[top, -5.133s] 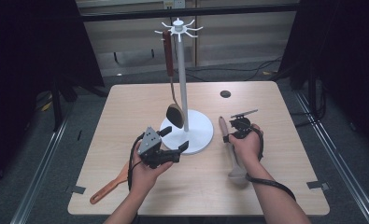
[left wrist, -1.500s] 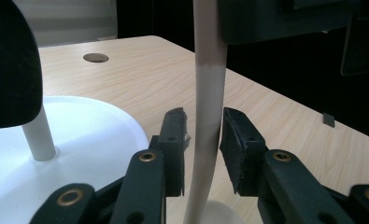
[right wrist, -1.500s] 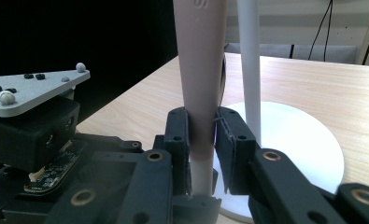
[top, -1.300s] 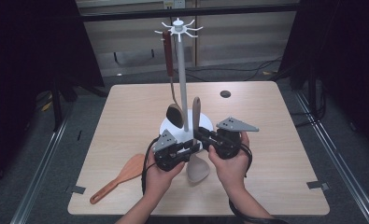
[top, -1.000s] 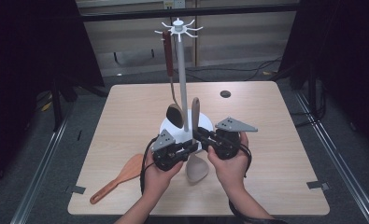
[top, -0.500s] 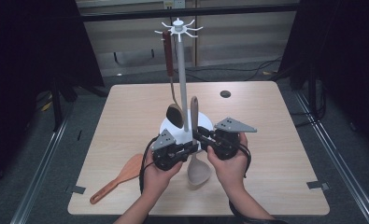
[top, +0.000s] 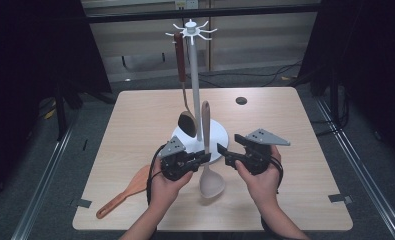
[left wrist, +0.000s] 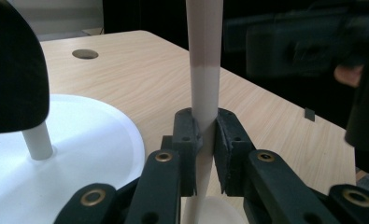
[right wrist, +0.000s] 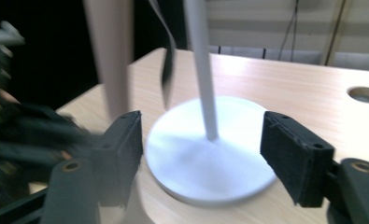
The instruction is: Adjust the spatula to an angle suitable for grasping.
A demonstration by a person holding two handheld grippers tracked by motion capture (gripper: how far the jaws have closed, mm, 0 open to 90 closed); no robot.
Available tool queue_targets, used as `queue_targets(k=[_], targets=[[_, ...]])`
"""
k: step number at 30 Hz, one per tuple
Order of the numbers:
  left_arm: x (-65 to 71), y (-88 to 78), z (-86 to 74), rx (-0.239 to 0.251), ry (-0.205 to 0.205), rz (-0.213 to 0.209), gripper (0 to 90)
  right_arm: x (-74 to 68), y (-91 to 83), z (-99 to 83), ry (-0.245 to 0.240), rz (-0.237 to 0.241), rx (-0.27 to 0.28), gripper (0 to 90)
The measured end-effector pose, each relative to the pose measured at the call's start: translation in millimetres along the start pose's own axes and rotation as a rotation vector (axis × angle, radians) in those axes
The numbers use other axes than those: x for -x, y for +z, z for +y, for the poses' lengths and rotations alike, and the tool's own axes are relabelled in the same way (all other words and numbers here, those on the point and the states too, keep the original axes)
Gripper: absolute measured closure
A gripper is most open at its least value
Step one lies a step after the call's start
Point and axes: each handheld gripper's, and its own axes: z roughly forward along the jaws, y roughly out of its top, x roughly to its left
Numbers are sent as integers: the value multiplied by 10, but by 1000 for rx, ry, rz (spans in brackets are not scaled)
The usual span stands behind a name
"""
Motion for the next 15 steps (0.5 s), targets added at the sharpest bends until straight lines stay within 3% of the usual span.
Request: queue_targets(k=[7,15], targets=[[-25,-57,102,0,13,-18,799,208,-50,-213,-12,-37,-50,219],[-49,-125,210,21,18,-34,799,301,-68,-346,-41,-47,-76,150]])
